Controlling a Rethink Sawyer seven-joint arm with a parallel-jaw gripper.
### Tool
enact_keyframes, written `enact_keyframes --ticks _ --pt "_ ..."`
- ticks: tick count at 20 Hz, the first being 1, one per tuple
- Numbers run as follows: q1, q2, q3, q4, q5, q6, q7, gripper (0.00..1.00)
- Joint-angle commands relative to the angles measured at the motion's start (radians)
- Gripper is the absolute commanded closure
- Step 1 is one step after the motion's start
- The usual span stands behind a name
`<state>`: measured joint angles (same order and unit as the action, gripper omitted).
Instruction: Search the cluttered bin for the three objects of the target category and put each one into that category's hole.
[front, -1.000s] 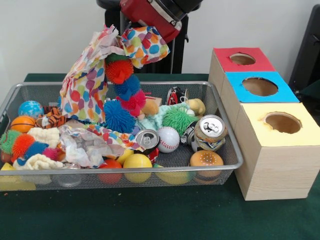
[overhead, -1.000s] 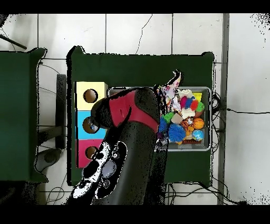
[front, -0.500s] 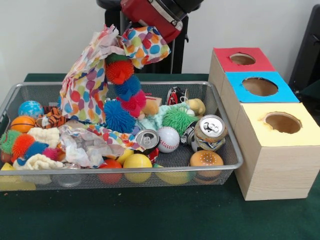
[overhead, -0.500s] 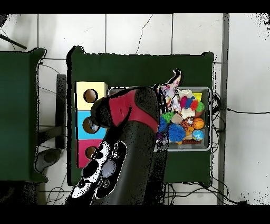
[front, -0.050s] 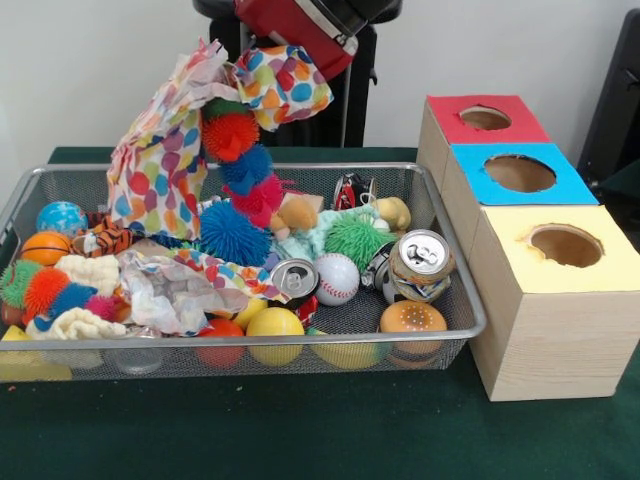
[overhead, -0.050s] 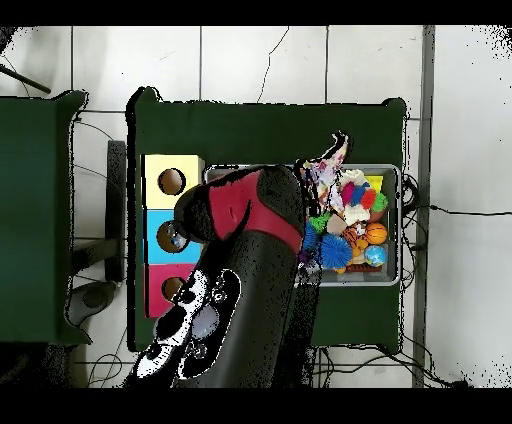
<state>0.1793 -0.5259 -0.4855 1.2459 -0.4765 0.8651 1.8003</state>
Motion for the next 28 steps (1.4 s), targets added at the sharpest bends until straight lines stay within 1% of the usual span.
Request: enact_keyframes --ticks 1,5,7,15,28 --pt "0.003 0.043 0.027 -0.006 0.05 0.076 0.216 0.0" --pt "0.004 0.048 0.025 -0.011 0.043 0.07 0.205 0.0" --pt "0.004 0.05 0.023 -0.009 0.046 0.066 0.22 0.0" --pt "0.004 0.048 0.018 0.002 0.053 0.055 0.224 0.0" --pt "0.009 0.05 0.005 0.012 0.065 0.045 0.214 0.0"
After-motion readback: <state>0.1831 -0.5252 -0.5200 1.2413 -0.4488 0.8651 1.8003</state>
